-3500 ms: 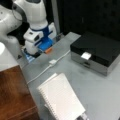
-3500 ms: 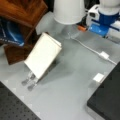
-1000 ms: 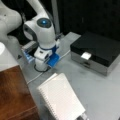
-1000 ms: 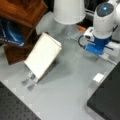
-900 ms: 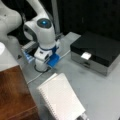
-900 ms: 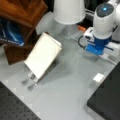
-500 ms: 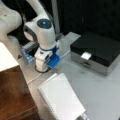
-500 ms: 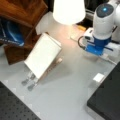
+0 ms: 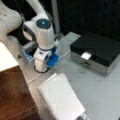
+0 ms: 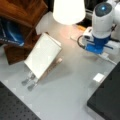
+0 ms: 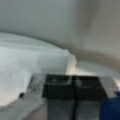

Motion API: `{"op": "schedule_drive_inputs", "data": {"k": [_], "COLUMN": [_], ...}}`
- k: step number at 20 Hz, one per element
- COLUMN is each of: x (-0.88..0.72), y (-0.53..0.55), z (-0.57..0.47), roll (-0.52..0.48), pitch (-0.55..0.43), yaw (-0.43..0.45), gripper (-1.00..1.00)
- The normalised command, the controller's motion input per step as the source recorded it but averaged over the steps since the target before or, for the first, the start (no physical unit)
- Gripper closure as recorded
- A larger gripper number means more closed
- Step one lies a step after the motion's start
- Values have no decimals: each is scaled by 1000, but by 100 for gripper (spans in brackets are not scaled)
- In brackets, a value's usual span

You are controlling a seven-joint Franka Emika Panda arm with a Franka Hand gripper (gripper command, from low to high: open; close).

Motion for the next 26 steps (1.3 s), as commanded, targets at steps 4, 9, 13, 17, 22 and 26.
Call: {"op": "schedule_drive_inputs", "data": {"k": [4, 9, 13, 17, 22, 26], "x": [-248, -73, 28, 52, 57, 68], "y": [49, 123, 181, 183, 153, 73], "z": [94, 129, 179, 257, 330, 333], "roll": [205, 194, 128, 83, -41, -76], "pitch": [-139, -80, -62, 32, 104, 153], "yaw": [-130, -145, -168, -196, -187, -76], "gripper": [100, 100, 100, 100, 100, 100]}}
